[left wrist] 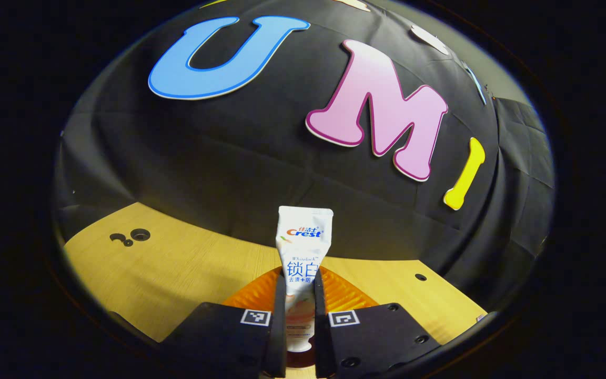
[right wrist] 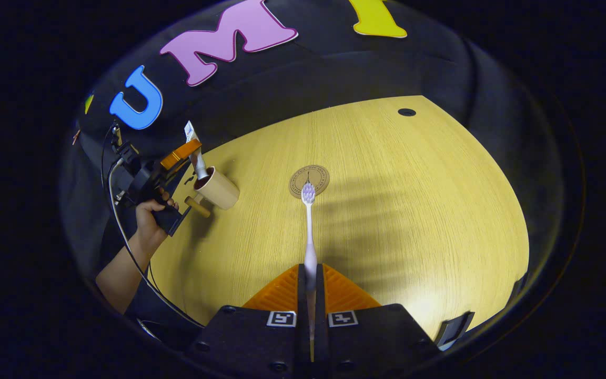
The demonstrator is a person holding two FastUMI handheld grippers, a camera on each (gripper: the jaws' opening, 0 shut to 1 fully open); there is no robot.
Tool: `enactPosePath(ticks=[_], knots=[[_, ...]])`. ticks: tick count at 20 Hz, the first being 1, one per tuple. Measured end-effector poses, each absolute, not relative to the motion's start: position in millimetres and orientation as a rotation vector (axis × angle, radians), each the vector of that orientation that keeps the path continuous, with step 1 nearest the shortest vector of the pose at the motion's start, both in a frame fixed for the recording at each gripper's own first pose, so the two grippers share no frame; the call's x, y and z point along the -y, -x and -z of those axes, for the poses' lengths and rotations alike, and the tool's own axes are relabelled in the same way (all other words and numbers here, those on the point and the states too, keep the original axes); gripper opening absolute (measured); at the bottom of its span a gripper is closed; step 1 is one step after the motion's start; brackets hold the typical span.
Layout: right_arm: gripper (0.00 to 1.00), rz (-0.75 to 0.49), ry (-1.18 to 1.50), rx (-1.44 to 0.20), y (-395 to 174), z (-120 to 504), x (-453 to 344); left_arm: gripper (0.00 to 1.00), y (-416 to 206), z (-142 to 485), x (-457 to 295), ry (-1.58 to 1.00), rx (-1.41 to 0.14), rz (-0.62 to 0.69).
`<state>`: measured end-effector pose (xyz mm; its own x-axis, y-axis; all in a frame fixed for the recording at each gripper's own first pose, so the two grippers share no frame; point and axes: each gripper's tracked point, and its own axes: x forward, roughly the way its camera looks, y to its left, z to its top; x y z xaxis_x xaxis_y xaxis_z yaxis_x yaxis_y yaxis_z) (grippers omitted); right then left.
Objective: Put the toothbrush and toothpaste on the desktop into the cup, then pick up the cup and place it on the coaster on the desktop.
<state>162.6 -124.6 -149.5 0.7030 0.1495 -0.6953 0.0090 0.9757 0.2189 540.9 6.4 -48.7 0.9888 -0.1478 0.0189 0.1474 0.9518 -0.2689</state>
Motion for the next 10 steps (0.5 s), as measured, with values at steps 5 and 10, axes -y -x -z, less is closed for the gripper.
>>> enactPosePath(ticks=[5, 10], knots=[[0.07, -0.071, -0.229, -0.796, -172, 152, 127, 0.3, -536, 71, -1, 0.231, -0.047, 0.139], [0.07, -0.091, -0.241, -0.795, -185, 152, 117, 0.69, -518, 66, 2, 0.172, -0.044, 0.146]])
